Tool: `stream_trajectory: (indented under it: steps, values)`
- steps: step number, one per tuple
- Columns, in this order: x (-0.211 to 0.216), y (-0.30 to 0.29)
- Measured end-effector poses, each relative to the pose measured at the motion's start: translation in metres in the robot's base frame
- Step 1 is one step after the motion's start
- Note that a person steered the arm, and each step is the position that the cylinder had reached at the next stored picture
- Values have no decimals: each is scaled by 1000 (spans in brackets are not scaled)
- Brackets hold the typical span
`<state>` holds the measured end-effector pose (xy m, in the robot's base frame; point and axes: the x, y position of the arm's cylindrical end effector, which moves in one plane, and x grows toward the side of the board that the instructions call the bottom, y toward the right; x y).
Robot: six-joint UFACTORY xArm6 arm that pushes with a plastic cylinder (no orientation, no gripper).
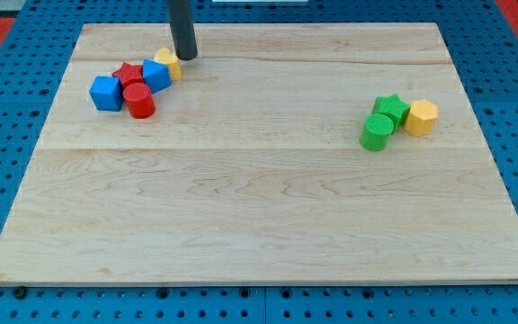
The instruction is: Push the group of blocks towards the center left side of the board
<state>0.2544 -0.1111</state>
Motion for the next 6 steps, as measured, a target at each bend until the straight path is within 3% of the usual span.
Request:
stream_trajectory:
  steps: [1,4,5,6]
  values:
    - [2,-9]
    - [87,-73]
    - [67,-68]
    - [-6,-61]
